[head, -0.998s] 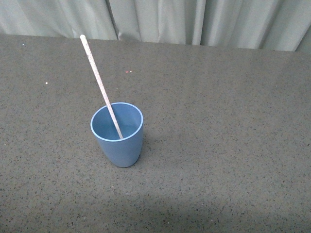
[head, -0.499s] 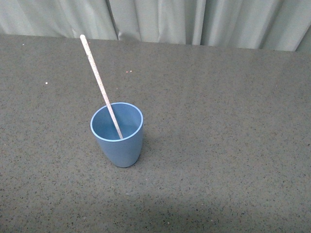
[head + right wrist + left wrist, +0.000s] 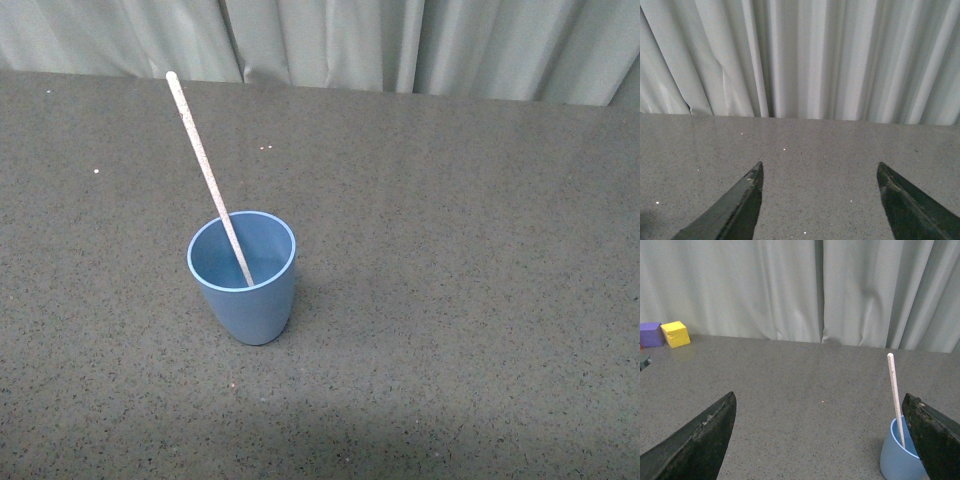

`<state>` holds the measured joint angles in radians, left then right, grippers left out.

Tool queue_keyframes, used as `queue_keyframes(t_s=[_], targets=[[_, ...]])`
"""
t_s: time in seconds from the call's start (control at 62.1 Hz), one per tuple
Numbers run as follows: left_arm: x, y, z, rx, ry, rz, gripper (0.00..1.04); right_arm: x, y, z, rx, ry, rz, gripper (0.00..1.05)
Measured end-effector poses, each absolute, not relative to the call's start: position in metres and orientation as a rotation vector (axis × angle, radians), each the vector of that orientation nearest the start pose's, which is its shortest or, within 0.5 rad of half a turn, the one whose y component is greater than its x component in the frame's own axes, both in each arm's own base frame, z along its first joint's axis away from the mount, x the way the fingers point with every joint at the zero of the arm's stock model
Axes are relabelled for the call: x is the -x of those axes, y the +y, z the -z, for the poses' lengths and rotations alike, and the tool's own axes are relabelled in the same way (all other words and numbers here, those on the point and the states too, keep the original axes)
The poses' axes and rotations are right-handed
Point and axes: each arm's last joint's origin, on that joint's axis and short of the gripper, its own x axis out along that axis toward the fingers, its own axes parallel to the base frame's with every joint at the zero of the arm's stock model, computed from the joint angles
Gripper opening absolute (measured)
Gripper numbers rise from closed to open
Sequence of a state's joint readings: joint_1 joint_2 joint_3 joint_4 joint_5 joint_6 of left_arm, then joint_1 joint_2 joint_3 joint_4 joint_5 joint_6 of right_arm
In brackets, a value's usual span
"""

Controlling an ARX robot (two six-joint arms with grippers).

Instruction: Transfer chopsticks to blue cup

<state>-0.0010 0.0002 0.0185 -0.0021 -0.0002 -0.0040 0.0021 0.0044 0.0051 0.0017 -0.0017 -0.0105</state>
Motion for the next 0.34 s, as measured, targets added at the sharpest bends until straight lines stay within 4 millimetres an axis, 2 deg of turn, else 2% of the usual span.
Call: queue_keyframes(t_s=[0.113, 0.161, 0.338], targets=[[-0.0965, -0.0001, -0.1696, 0.004, -0.016, 0.001, 0.98, -0.0977, 0.0003, -0.1651, 0.009, -0.002, -0.004, 0.97], [-0.0965, -0.0001, -0.1696, 0.004, -0.016, 0.001, 0.98, -0.0977, 0.0003, -0.1651, 0.010, -0.002, -0.004, 0.95], [-0.0965, -0.0001, -0.1696, 0.004, -0.016, 0.001, 0.98, -0.0977, 0.0003, -0.1651, 0.009, -0.002, -0.004, 0.95]])
